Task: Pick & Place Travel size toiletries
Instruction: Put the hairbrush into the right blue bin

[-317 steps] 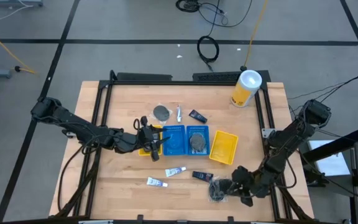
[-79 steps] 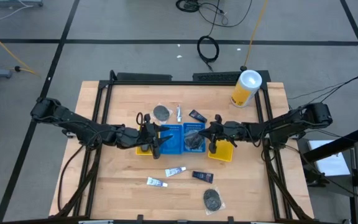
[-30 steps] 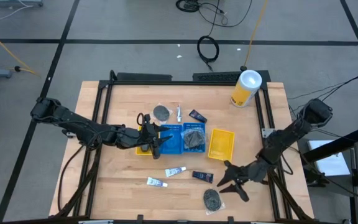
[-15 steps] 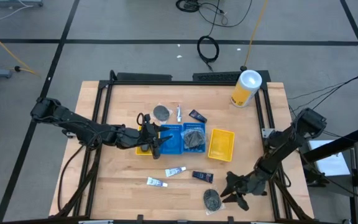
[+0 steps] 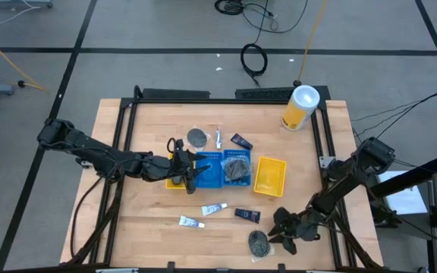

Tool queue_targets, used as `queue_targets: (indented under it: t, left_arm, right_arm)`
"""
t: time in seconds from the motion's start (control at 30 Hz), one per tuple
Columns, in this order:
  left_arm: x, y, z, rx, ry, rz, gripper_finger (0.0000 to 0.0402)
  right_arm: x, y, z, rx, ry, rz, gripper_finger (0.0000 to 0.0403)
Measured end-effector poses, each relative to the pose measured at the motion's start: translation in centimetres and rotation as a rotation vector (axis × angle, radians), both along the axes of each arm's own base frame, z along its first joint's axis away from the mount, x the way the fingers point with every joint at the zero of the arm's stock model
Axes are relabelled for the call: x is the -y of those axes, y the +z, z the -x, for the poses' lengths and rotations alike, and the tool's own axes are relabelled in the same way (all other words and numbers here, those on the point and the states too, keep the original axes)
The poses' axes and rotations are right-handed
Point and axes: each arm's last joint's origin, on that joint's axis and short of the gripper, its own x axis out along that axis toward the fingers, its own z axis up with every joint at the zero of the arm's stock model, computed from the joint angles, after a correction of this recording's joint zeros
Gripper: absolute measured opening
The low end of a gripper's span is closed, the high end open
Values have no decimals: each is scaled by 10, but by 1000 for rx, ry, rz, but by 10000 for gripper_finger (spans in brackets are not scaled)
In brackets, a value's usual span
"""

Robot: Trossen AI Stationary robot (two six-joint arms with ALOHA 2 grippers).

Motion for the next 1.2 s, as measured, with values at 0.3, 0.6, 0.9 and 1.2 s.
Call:
queue_targets:
  t: [0.3, 0.6, 0.9, 1.2]
  left_arm:
    - [0, 0, 0, 0, 0, 1, 159]
    - [0, 0, 0, -2, -1, -4, 159]
    - [0, 0, 0, -4, -3, -10, 159]
    - [0, 0, 0, -5, -3, -12, 159]
  right_arm:
    - [11, -5, -6, -62, -54, 35, 128]
    - [18, -6, -12, -64, -82, 45, 128]
    - [22, -6, -16, -71, -77, 44, 128]
    - [20, -16, -20, -57, -74, 60, 127]
